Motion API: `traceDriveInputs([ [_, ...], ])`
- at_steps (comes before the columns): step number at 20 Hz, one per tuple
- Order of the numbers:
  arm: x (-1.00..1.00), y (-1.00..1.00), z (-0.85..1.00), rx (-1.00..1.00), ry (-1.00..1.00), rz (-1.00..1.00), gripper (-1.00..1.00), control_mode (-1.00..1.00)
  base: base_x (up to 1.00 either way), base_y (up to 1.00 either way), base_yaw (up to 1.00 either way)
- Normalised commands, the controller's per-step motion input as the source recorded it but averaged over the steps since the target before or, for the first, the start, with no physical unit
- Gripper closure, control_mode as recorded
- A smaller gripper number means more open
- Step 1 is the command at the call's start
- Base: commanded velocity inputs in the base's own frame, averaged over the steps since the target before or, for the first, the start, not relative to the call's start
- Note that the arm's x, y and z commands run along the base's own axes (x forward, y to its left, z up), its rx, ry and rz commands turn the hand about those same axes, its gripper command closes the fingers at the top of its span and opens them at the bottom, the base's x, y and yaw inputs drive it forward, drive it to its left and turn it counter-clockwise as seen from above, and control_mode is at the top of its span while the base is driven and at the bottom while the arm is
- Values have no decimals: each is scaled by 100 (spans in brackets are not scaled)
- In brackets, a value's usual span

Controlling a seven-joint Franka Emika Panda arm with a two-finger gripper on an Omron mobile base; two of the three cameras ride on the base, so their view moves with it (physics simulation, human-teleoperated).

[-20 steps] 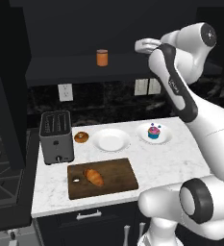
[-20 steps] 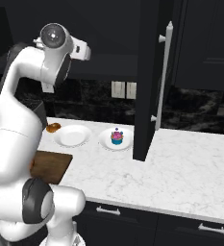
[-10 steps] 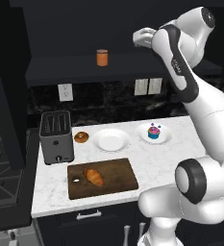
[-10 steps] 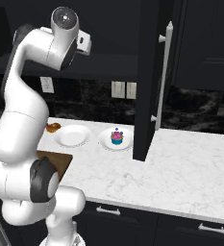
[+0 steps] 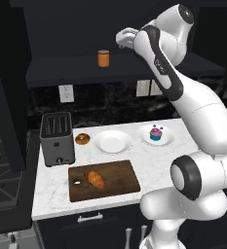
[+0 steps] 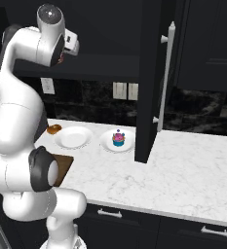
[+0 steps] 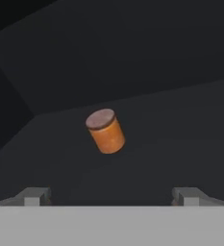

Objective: From the different types of pastries on the counter, select a croissant and place it on the cutting board. Then retrieve a jar of jam from the cabinet and place it alongside the croissant on the cutting board.

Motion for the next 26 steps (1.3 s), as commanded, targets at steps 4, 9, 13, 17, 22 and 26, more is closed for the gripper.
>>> traceDriveInputs([
  [4, 5, 16, -31, 0, -3, 0, -100, -100, 0, 0, 0],
  [9, 26, 25, -17, -8, -23, 2, -100, -100, 0, 0, 0],
  [13, 68, 11, -1, -8, -22, 9, -100, -100, 0, 0, 0],
  [17, 11, 2, 0, -2, -3, 2, -100, -100, 0, 0, 0],
  [22, 41, 0, -2, 0, 10, 0, -100, -100, 0, 0, 0],
  [26, 28, 0, -1, 0, 6, 0, -100, -100, 0, 0, 0],
])
